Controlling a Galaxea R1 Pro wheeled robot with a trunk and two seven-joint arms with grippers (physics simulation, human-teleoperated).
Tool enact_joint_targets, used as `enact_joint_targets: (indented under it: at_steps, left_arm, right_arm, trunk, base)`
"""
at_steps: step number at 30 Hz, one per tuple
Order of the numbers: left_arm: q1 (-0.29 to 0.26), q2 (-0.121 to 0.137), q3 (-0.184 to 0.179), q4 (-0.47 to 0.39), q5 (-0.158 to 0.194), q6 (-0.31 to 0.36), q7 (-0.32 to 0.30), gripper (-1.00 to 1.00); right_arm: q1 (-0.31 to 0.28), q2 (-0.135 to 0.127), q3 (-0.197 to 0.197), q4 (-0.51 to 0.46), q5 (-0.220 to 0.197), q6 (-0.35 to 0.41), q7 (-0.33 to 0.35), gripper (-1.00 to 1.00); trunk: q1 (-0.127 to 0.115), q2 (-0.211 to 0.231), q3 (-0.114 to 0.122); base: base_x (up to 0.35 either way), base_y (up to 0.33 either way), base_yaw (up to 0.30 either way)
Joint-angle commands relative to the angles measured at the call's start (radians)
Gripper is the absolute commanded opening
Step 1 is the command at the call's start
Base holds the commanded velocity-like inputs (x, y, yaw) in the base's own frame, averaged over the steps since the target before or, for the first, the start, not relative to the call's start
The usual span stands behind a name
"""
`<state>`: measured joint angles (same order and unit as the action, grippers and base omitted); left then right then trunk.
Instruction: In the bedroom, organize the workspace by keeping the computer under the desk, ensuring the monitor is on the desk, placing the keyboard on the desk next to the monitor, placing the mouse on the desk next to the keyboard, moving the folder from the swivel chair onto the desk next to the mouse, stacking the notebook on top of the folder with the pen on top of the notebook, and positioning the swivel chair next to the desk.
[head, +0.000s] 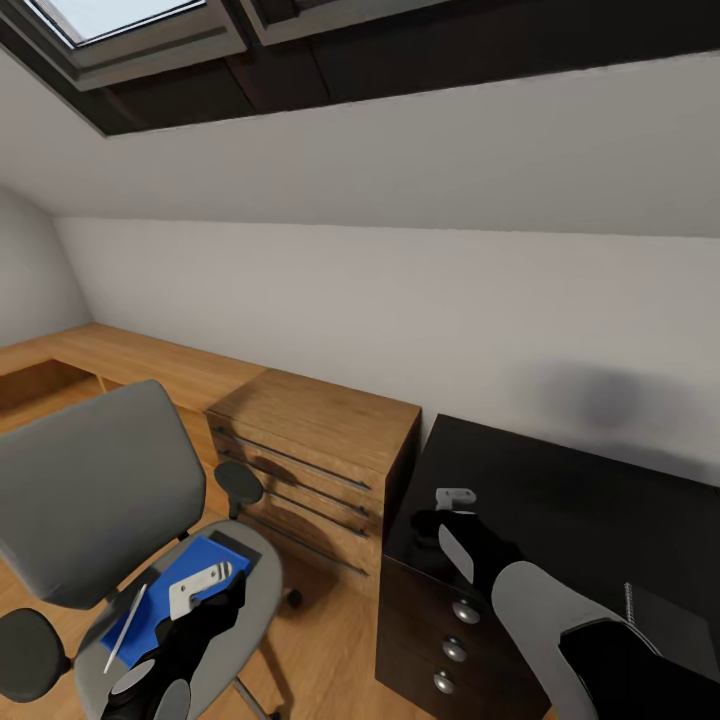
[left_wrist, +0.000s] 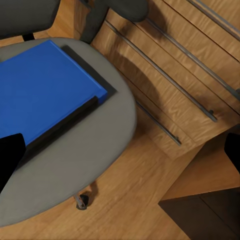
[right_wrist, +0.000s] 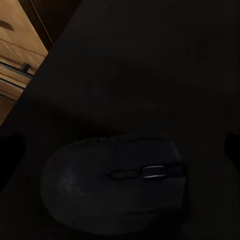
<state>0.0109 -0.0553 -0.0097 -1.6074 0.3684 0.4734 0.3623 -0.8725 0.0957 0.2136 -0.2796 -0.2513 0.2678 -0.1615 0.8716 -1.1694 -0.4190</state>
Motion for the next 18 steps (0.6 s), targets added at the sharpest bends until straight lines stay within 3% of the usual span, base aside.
enact_joint_targets:
  at_steps: [1,18]
  left_arm:
    - [0.0,0.0,-0.001,-0.002,0.01,0.002,0.009,1.0]
    - [0.0,0.0,-0.001,-0.006,0.009,0.002,0.009,1.0]
  right_arm:
    - [0.0,-0.001,0.009,-0.002,-0.01,0.005,-0.007,1.0]
    - [0.0,0.001,0.01,0.0,-0.011,0.01,0.002,1.0]
  trunk:
    - [0.0,-0.001,-0.001]
    - [0.008,-0.015,-0.007]
  base:
    - [0.0,0.0,0.0]
    - [0.0,0.0,0.0]
